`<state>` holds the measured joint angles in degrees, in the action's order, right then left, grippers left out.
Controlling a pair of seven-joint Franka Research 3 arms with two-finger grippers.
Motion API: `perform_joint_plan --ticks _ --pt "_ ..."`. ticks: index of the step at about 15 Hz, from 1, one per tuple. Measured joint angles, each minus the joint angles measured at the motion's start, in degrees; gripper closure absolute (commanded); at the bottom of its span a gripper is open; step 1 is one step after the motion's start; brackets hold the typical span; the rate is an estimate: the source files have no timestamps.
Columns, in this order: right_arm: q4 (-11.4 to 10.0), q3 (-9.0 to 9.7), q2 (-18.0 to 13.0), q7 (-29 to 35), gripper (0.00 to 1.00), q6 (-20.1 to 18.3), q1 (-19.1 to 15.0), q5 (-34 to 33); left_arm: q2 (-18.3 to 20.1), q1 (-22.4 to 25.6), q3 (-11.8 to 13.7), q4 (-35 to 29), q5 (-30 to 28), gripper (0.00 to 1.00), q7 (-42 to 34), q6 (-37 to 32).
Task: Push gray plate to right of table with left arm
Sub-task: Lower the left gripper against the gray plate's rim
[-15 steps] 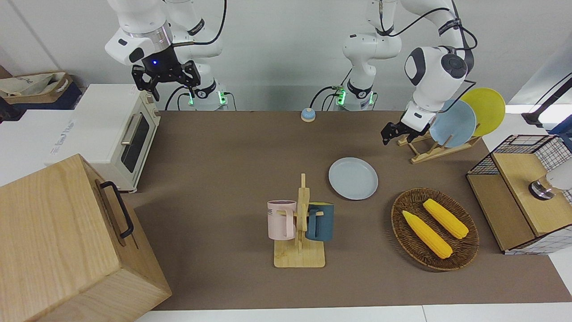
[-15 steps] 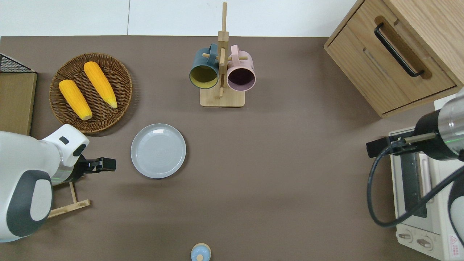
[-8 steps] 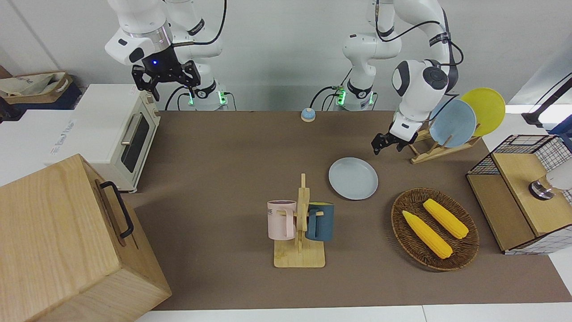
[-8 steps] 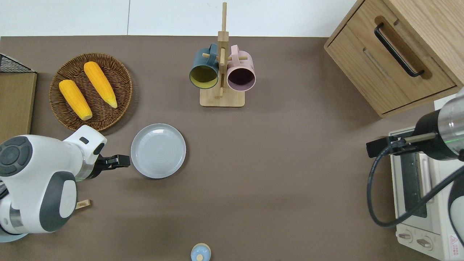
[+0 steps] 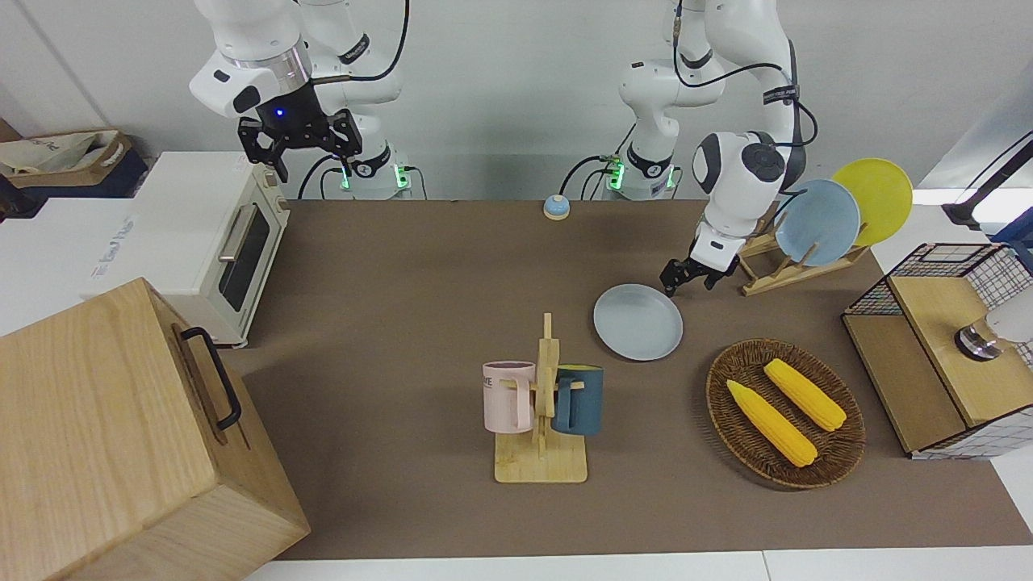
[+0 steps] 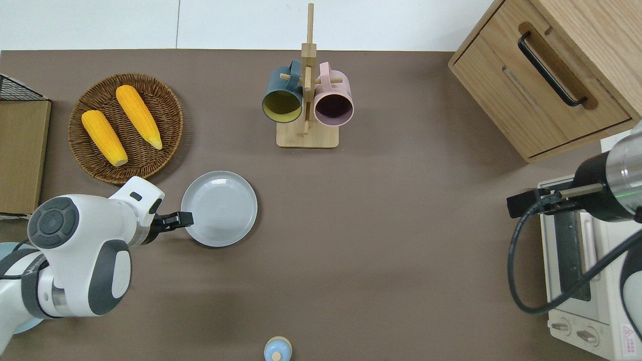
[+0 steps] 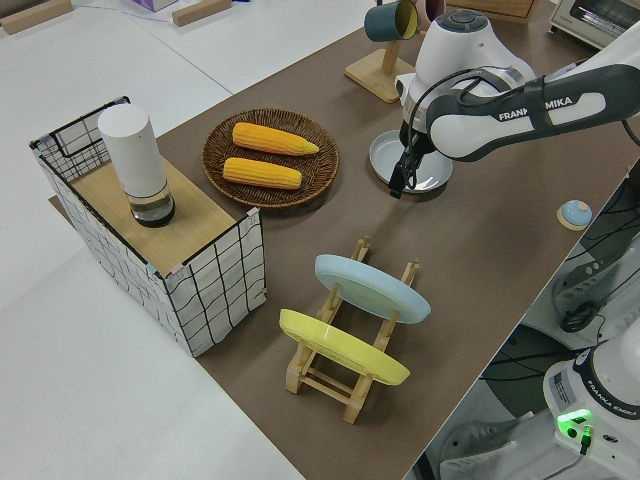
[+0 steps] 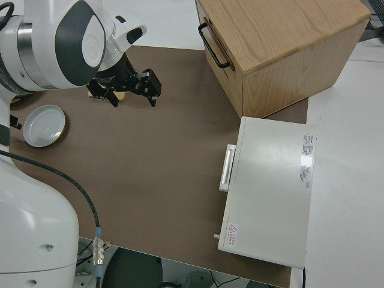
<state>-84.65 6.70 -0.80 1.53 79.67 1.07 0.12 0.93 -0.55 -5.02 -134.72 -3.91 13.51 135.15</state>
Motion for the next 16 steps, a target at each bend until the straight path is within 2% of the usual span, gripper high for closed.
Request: perform_joint_plan --ticks 11,12,13,16 --pt "0.0 0.00 0.0 0.0 0.017 0.0 0.0 0.0 -4.9 -0.8 -1.1 -0.8 0.0 0.02 2.2 6.6" --pt "0.0 0.00 0.0 0.0 0.017 0.0 0.0 0.0 -5.0 -0.8 -1.1 -0.8 0.0 0.07 2.2 6.7" --pt "0.0 0.00 0.0 0.0 0.017 0.0 0.0 0.0 -5.0 -0.9 -1.1 -0.8 0.0 0.19 2.2 6.7" --pt "0.0 0.00 0.0 0.0 0.017 0.0 0.0 0.0 -5.1 -0.9 -1.1 -0.8 0.0 0.72 2.3 6.8"
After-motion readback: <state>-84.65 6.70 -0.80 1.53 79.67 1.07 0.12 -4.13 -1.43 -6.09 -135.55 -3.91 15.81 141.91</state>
